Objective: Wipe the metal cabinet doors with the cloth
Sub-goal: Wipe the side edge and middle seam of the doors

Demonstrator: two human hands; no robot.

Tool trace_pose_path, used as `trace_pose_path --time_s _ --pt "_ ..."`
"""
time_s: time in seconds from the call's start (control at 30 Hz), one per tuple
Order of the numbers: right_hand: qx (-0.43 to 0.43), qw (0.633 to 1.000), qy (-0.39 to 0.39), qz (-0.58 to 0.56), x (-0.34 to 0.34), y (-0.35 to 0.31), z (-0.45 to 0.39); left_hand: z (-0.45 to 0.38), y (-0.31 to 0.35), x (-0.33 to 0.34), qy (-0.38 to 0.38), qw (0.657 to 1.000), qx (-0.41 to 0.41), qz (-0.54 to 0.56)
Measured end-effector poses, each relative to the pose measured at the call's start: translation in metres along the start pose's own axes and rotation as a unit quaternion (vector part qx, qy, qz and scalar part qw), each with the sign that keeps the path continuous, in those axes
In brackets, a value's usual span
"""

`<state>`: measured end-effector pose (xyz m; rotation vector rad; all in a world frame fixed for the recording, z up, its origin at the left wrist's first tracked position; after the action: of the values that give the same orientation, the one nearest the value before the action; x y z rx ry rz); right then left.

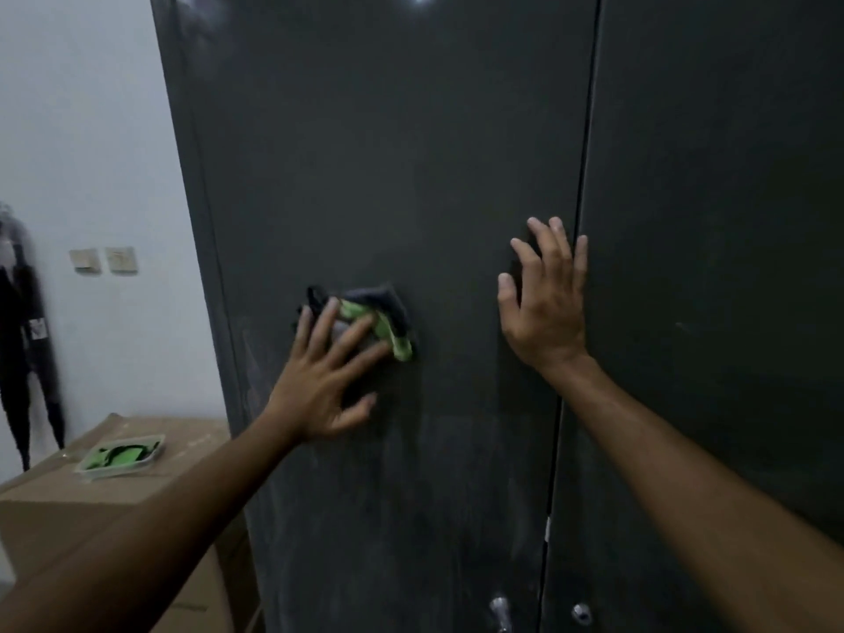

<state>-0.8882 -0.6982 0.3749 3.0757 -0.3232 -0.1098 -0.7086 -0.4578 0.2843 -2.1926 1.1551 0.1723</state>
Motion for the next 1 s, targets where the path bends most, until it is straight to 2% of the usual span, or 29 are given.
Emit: trace_pose_path --time_s 0.07,0.13,0.2,0.3,0.37,0.4,0.53,0.6,0.63,0.7,0.8,0.87,0.93,1.0 --pt "-0.014 1.000 -0.005 -0.013 0.008 -0.030 -0.005 0.047 -0.009 0.002 -0.040 0.997 0.069 -0.014" --pt "-0.033 0.999 -0.019 -0.012 0.022 -0.055 -0.005 0.072 -0.041 -0.005 -0.047 0.995 0.077 -0.035" --pt "-0.033 0.999 -0.034 0.011 0.038 -0.068 -0.002 0.069 -0.077 -0.019 -0.018 0.999 0.009 -0.040" --pt "-0.024 0.998 -0.034 0.054 0.050 -0.067 0.002 0.028 -0.105 -0.034 0.046 0.988 -0.148 -0.027" --pt "-0.032 0.997 -0.030 0.059 0.050 -0.064 0.002 0.009 -0.091 -0.030 0.065 0.982 -0.176 -0.007" --pt "-0.035 0.997 -0.030 0.059 0.050 -0.063 0.003 0.011 -0.080 -0.023 0.062 0.987 -0.149 -0.001" --pt "-0.031 0.997 -0.028 0.068 0.050 -0.065 0.002 0.087 -0.060 0.000 -0.006 0.998 0.063 -0.018" --pt "-0.033 0.996 -0.026 0.073 0.051 -0.065 0.002 0.110 -0.071 -0.007 -0.028 0.995 0.093 -0.031" --pt "-0.033 0.996 -0.026 0.075 0.051 -0.065 0.002 0.107 -0.079 -0.012 -0.017 0.997 0.073 -0.027" --pt "-0.034 0.996 -0.026 0.074 0.050 -0.065 0.002 0.075 -0.095 -0.026 0.034 0.999 -0.030 -0.009" --pt "-0.034 0.996 -0.026 0.072 0.049 -0.066 0.002 0.018 -0.094 -0.032 0.076 0.984 -0.163 0.016" --pt "-0.036 0.996 -0.025 0.071 0.049 -0.066 0.003 0.018 -0.070 -0.020 0.065 0.990 -0.125 0.028" --pt "-0.036 0.996 -0.025 0.075 0.049 -0.066 0.003 0.055 -0.047 -0.005 0.032 0.999 -0.009 0.017" --pt "-0.036 0.996 -0.025 0.075 0.049 -0.066 0.003 0.103 -0.042 0.001 -0.006 0.998 0.061 0.000"
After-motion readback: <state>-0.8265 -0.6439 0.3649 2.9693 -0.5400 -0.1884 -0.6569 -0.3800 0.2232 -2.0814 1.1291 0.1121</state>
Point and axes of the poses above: each hand's wrist, its own z-axis away from the middle knuckle, its own x-axis out of the palm, y = z × x, the point moved 4 cm from there along -z, towards the middle knuckle
